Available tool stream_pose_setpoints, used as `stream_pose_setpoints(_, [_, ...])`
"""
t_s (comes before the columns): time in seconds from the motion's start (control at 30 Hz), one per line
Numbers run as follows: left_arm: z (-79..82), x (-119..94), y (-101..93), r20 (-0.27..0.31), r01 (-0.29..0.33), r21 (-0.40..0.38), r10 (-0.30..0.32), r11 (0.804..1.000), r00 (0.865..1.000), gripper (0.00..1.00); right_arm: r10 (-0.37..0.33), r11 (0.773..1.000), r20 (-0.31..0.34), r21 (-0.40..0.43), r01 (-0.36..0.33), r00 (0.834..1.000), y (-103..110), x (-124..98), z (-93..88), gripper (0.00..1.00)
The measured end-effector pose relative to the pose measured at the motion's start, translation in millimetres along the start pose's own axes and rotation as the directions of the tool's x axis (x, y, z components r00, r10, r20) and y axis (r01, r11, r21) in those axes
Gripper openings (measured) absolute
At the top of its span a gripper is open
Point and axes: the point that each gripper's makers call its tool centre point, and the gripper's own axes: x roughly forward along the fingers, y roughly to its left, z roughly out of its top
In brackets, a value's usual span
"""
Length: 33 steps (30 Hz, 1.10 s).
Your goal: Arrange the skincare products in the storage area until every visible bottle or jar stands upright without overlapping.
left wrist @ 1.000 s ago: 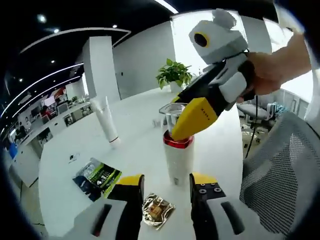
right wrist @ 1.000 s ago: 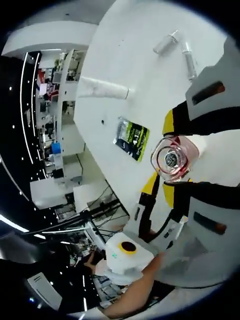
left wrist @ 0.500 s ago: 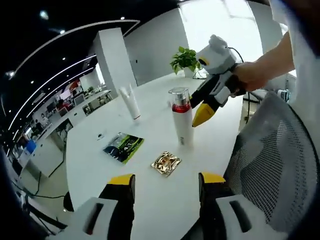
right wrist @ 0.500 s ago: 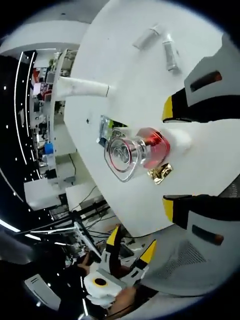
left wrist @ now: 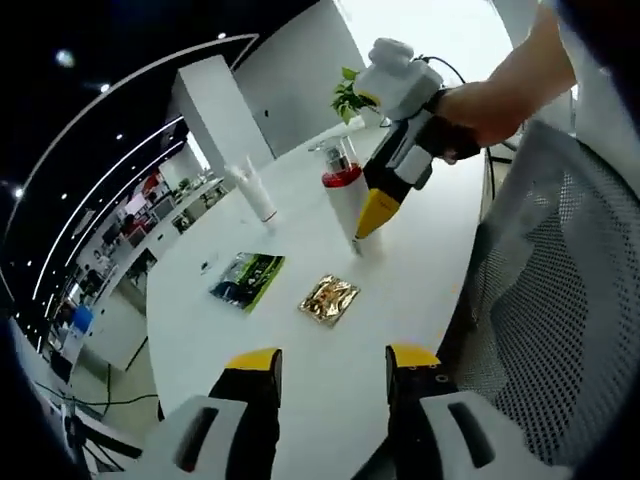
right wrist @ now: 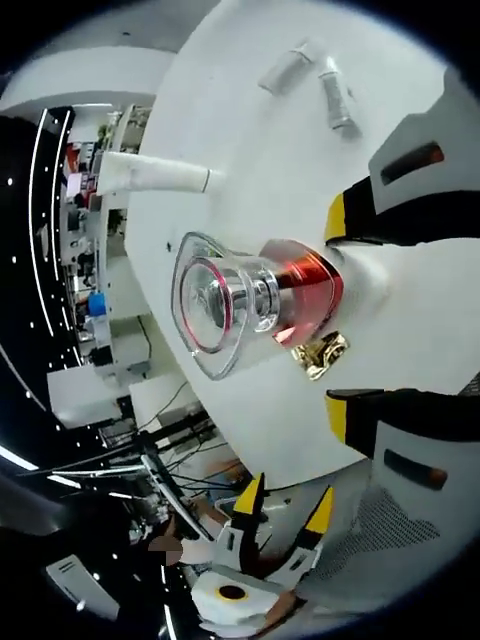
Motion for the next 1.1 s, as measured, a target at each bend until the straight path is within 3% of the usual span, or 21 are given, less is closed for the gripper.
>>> stream_pose_setpoints(0.33, [-6.0, 2, -0.6, -0.023, -0.002, -0.037, 0.001, 0.999, 1.000, 0.36, -0.010, 1.000, -0.002, 0.002, 0.010, 1.000, -17, 10, -2.7, 0.47])
stream_pose_setpoints(0.67, [-15.8, 5, -2.5, -0.070, 0.005, -0.053, -0.009, 0.999, 0.998, 0.30, -0.002, 1.000, 0.005, -0.029, 0.002, 1.000, -15, 26, 0.1, 0.41])
stream_pose_setpoints(1.1, [-20.9, 6, -1.8, -0.092, 0.006, -0.077, -0.013, 0.997, 0.996, 0.29, -0.003, 0.993, 0.029, -0.117, 0.007, 1.000, -14, 26, 1.5, 0.35])
